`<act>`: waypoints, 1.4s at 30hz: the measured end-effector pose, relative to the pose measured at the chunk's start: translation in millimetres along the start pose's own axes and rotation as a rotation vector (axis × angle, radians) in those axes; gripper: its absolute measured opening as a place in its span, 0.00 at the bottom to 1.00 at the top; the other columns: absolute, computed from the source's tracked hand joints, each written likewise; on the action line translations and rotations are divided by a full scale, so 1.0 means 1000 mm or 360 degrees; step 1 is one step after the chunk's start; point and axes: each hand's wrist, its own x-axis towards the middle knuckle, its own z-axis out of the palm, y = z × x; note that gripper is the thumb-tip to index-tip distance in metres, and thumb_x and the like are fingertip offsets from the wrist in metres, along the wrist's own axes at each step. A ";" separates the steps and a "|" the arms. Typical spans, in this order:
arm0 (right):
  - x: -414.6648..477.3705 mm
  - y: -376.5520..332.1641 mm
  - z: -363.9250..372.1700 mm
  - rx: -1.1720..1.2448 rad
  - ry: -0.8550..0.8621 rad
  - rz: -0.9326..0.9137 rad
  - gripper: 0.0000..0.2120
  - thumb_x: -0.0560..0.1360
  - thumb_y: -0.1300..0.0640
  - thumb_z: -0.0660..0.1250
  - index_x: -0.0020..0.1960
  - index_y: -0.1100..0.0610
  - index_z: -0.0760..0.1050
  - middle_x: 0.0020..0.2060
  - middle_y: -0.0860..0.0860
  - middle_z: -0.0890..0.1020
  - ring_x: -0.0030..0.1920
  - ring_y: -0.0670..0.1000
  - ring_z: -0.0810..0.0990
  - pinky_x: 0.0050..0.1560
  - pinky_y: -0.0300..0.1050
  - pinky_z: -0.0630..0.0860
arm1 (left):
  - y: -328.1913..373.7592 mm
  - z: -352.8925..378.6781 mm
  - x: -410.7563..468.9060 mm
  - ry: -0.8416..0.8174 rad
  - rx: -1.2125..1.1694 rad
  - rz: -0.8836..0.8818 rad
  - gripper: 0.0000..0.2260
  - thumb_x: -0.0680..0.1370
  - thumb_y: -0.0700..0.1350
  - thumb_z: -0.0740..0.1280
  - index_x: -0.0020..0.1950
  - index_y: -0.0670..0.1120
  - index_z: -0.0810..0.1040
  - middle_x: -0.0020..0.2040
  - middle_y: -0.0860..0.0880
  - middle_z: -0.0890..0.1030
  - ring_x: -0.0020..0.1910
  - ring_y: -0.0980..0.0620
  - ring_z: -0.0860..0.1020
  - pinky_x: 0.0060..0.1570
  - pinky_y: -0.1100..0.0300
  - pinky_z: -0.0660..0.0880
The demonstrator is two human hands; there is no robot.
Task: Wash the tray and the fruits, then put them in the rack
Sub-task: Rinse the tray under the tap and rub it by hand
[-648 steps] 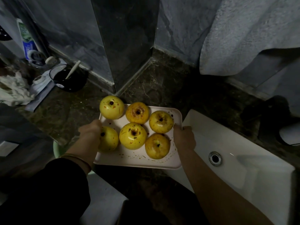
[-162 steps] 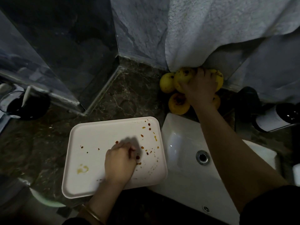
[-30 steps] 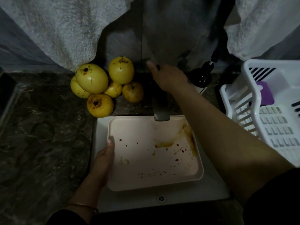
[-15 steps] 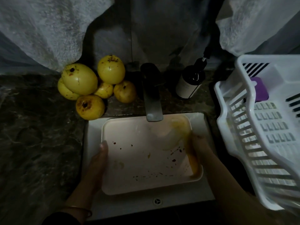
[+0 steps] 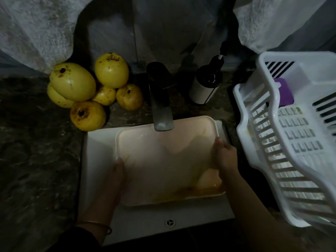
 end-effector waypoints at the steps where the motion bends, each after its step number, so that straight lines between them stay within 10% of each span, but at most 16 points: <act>1: 0.001 0.002 0.001 -0.0015 0.0023 0.0043 0.16 0.81 0.50 0.57 0.43 0.60 0.75 0.34 0.52 0.74 0.40 0.55 0.75 0.48 0.54 0.74 | -0.001 0.000 -0.001 0.0020 0.0086 0.0012 0.24 0.83 0.54 0.52 0.70 0.38 0.69 0.61 0.32 0.74 0.57 0.35 0.75 0.49 0.52 0.72; 5: 0.000 0.006 0.004 -0.0072 0.0054 0.0092 0.17 0.81 0.50 0.58 0.37 0.57 0.74 0.34 0.54 0.75 0.42 0.58 0.77 0.48 0.57 0.75 | -0.004 -0.003 -0.007 0.0026 0.0209 0.0032 0.18 0.83 0.50 0.56 0.62 0.36 0.73 0.55 0.30 0.77 0.48 0.40 0.77 0.48 0.45 0.76; 11: 0.005 0.012 0.013 0.0028 -0.0118 0.0311 0.22 0.82 0.49 0.57 0.60 0.67 0.75 0.49 0.62 0.78 0.45 0.56 0.74 0.42 0.46 0.70 | 0.002 -0.027 -0.018 -0.0113 -0.0098 0.0003 0.13 0.80 0.51 0.62 0.49 0.43 0.78 0.42 0.42 0.81 0.41 0.43 0.79 0.39 0.53 0.75; 16: -0.001 0.010 0.028 0.0025 -0.0298 0.0422 0.21 0.82 0.50 0.54 0.61 0.65 0.73 0.48 0.59 0.75 0.47 0.56 0.73 0.47 0.49 0.69 | 0.010 -0.046 -0.020 -0.0387 -0.0468 -0.0223 0.16 0.80 0.57 0.57 0.56 0.48 0.76 0.51 0.41 0.82 0.53 0.39 0.79 0.49 0.45 0.75; 23: -0.020 0.043 0.053 -0.1283 -0.0046 -0.0674 0.25 0.82 0.53 0.50 0.76 0.61 0.54 0.73 0.62 0.62 0.72 0.63 0.61 0.70 0.60 0.59 | 0.002 -0.045 -0.025 -0.0325 -0.0538 -0.0135 0.18 0.81 0.57 0.54 0.58 0.47 0.77 0.52 0.41 0.83 0.51 0.39 0.80 0.44 0.50 0.77; 29: -0.059 0.043 0.089 -0.1331 -0.0461 -0.0897 0.35 0.72 0.39 0.29 0.75 0.53 0.35 0.76 0.53 0.39 0.75 0.51 0.33 0.74 0.51 0.32 | -0.002 -0.043 -0.029 -0.0259 -0.0517 -0.0081 0.17 0.81 0.56 0.56 0.56 0.47 0.78 0.50 0.41 0.84 0.49 0.40 0.81 0.46 0.49 0.77; 35: -0.083 0.048 0.100 -0.1485 -0.0771 -0.1630 0.28 0.79 0.40 0.49 0.75 0.51 0.60 0.75 0.53 0.61 0.75 0.56 0.55 0.72 0.54 0.45 | 0.003 -0.034 -0.031 -0.0260 -0.0468 -0.0053 0.17 0.80 0.57 0.57 0.55 0.48 0.79 0.49 0.43 0.84 0.49 0.41 0.81 0.48 0.49 0.77; 42: -0.018 0.057 0.052 -0.1588 -0.0539 -0.0978 0.36 0.73 0.31 0.30 0.77 0.47 0.38 0.75 0.48 0.38 0.76 0.50 0.36 0.76 0.55 0.38 | -0.002 -0.045 -0.031 -0.0231 -0.0418 -0.0054 0.17 0.78 0.61 0.58 0.57 0.53 0.78 0.56 0.43 0.81 0.55 0.39 0.79 0.58 0.39 0.73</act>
